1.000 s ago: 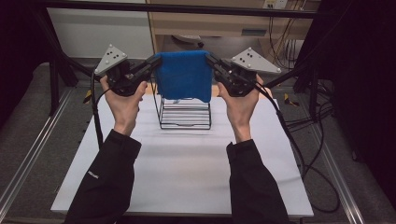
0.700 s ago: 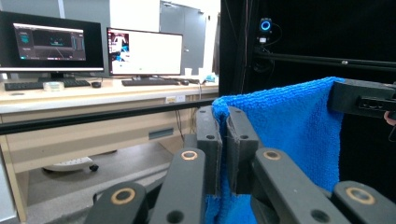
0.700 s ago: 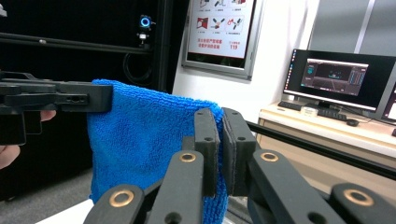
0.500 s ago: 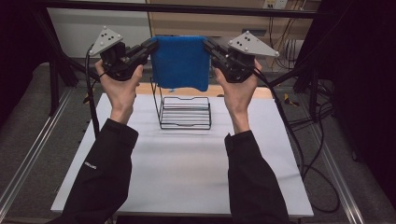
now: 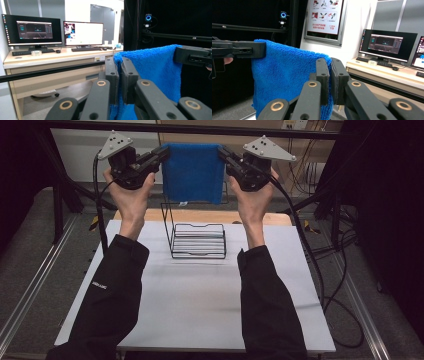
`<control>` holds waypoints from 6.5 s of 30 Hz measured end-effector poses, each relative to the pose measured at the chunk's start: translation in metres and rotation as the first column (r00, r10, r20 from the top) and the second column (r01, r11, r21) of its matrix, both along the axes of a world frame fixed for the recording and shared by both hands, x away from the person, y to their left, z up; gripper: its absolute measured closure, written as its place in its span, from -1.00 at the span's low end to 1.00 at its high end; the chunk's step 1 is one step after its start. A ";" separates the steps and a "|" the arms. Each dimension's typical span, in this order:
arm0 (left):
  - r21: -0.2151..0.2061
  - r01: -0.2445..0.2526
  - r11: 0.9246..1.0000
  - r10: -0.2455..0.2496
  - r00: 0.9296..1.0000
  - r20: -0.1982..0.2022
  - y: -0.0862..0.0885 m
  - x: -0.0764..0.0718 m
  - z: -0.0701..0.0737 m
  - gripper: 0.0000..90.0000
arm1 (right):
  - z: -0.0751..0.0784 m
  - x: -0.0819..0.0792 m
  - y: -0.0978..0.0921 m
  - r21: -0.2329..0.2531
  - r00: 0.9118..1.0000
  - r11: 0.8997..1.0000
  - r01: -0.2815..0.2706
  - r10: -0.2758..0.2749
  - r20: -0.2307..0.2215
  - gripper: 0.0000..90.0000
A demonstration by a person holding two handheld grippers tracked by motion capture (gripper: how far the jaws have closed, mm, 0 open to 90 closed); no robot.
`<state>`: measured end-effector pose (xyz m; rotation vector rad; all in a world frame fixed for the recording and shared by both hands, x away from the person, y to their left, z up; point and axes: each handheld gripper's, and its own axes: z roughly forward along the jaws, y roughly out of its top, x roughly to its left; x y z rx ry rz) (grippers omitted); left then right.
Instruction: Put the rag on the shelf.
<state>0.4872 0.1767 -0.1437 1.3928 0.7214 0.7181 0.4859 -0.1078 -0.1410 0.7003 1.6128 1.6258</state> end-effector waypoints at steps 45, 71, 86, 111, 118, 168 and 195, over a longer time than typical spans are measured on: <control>0.068 0.068 0.995 -0.064 0.996 -0.063 0.006 0.009 -0.074 0.89 | -0.062 0.016 -0.008 -0.104 0.991 0.993 -0.060 0.047 -0.127 0.91; 0.133 0.119 0.984 -0.099 0.984 -0.151 0.010 -0.011 -0.099 0.84 | -0.085 -0.010 -0.014 -0.146 0.962 0.975 -0.167 0.129 -0.239 0.90; 0.164 0.143 0.976 -0.106 0.971 -0.216 0.010 -0.014 -0.115 0.77 | -0.106 -0.012 -0.019 -0.155 0.943 0.964 -0.218 0.167 -0.287 0.90; 0.277 0.208 0.938 -0.098 0.926 -0.366 0.004 -0.010 -0.112 1.00 | -0.118 -0.012 -0.018 -0.239 0.937 0.934 -0.265 0.191 -0.291 0.82; 0.298 0.196 0.934 -0.078 0.927 -0.366 -0.001 -0.006 -0.121 1.00 | -0.123 -0.011 -0.020 -0.179 0.915 0.941 -0.287 0.214 -0.343 0.55; 0.348 0.203 0.915 -0.001 0.866 -0.500 0.058 -0.076 -0.235 -0.81 | -0.200 -0.070 -0.104 -0.108 0.853 0.985 -0.138 0.063 -0.519 -0.97; 0.339 0.185 0.922 0.016 0.859 -0.512 0.105 -0.114 -0.292 -0.83 | -0.293 -0.114 -0.159 -0.100 0.773 0.984 -0.149 0.053 -0.632 -0.99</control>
